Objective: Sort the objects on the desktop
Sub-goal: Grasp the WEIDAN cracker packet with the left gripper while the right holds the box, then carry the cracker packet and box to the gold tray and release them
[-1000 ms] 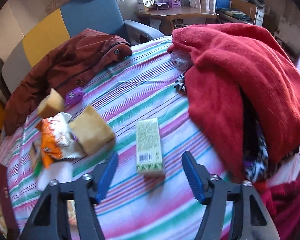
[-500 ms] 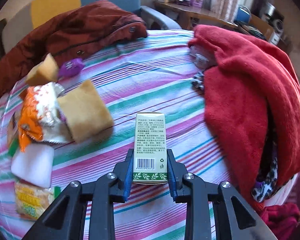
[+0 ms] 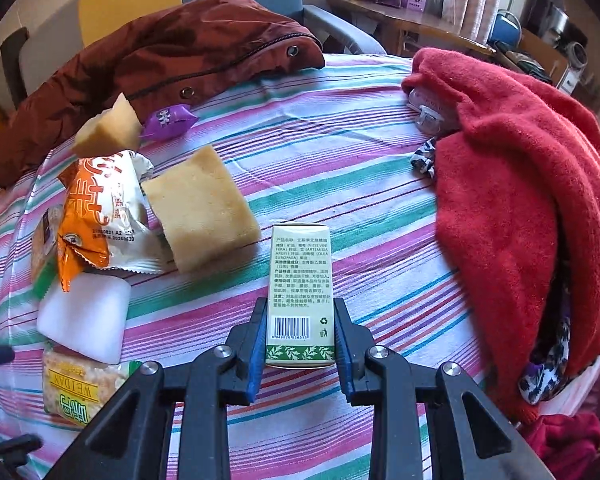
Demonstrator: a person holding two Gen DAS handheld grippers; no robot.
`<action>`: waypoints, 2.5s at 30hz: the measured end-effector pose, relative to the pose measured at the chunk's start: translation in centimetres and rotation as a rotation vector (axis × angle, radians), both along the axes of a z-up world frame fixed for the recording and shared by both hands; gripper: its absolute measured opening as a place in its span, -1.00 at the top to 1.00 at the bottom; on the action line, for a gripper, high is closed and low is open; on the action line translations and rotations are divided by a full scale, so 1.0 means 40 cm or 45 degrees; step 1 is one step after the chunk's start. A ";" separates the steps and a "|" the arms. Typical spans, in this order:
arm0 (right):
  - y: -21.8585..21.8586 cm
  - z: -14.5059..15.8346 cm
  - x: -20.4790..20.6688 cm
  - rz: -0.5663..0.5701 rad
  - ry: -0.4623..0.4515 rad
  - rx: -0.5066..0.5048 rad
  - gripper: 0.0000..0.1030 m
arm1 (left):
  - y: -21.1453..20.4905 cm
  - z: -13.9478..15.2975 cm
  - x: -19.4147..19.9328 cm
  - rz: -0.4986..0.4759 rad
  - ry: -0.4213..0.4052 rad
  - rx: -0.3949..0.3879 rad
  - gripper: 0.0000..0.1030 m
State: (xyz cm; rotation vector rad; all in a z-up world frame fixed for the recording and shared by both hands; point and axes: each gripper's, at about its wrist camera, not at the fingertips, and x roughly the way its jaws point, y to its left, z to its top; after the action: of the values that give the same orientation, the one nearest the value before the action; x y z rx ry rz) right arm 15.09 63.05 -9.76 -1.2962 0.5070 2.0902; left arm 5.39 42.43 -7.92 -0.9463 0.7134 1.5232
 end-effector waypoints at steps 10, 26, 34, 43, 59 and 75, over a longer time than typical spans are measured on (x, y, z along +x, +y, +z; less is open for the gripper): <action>0.004 -0.001 0.001 0.004 -0.001 -0.013 0.41 | 0.099 -0.051 0.032 -0.190 -0.009 -0.081 -0.39; 0.005 -0.016 0.010 -0.006 -0.008 -0.023 0.38 | 0.059 -0.053 0.056 -0.112 -0.096 -0.054 -0.22; 0.033 -0.018 0.030 -0.073 0.047 -0.052 0.15 | 0.116 -0.071 0.081 -0.098 -0.043 -0.077 -0.16; 0.031 -0.030 0.019 -0.043 0.031 -0.049 0.41 | 0.091 -0.076 0.084 -0.015 -0.043 -0.048 -0.04; -0.023 0.042 -0.002 0.130 0.219 -0.039 0.42 | -0.086 -0.035 0.079 0.214 -0.129 0.098 0.03; -0.136 0.095 -0.024 0.283 0.348 -0.082 0.42 | -0.310 0.079 0.019 0.509 -0.066 0.240 0.03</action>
State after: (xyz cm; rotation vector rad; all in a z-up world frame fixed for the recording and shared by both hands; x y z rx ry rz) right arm 14.13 57.61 -5.94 -1.1517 0.5725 2.4744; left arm 6.16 30.02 -4.75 -1.0201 0.3454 1.8698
